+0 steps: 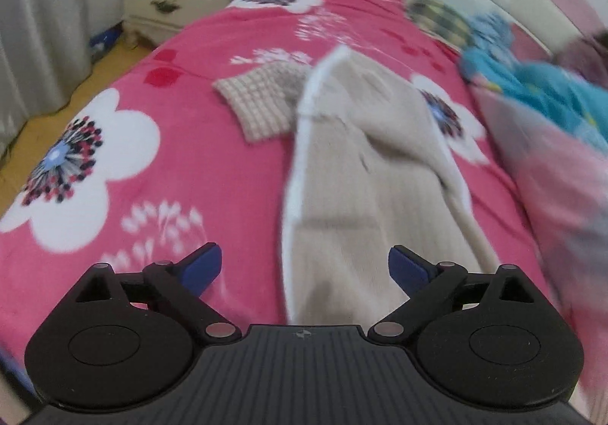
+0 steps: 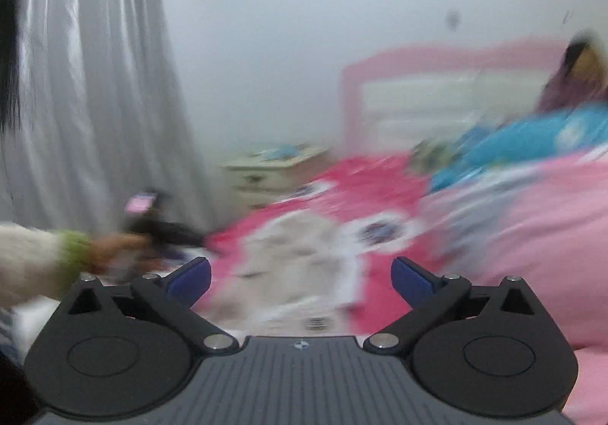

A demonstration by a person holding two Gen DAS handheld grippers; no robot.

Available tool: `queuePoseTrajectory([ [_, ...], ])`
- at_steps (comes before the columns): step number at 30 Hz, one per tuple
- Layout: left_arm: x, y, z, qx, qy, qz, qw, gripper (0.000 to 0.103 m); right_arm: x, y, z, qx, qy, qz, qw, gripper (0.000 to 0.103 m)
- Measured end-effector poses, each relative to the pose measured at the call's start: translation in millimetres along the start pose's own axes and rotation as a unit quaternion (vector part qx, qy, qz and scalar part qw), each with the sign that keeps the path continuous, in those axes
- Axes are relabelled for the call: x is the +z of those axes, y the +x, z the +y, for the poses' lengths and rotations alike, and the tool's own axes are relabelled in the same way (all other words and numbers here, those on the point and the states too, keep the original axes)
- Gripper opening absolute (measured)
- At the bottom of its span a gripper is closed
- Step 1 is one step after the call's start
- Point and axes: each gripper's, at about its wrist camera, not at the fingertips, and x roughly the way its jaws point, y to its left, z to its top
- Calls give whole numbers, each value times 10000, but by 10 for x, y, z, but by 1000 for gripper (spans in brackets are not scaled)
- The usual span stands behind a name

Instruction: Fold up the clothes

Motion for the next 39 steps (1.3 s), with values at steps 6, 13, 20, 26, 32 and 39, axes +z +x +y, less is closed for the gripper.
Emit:
queuePoseTrajectory([
  [6, 338, 470, 86, -315, -749, -148, 9966, 97, -484, 1035, -192, 1078, 1316, 1592, 9725, 103],
  [13, 506, 993, 158, -182, -905, 14, 9957, 97, -997, 1202, -156, 1404, 1442, 2379, 9502, 103],
  [20, 607, 1353, 238, -695, -1480, 170, 9864, 97, -1060, 1025, -7, 1416, 1424, 2555, 9457, 103],
  [26, 518, 1522, -91, -632, -696, 381, 9948, 31, -1143, 1141, 83, 1299, 1289, 2625, 9474, 103],
  [32, 450, 1123, -112, -937, -797, 173, 9923, 12, -1163, 1089, 55, 1176, 1380, 2560, 9495, 102],
  [39, 289, -125, 181, -1960, -1470, -455, 9684, 10, -1093, 941, -526, -89, 1383, 2435, 9600, 46],
])
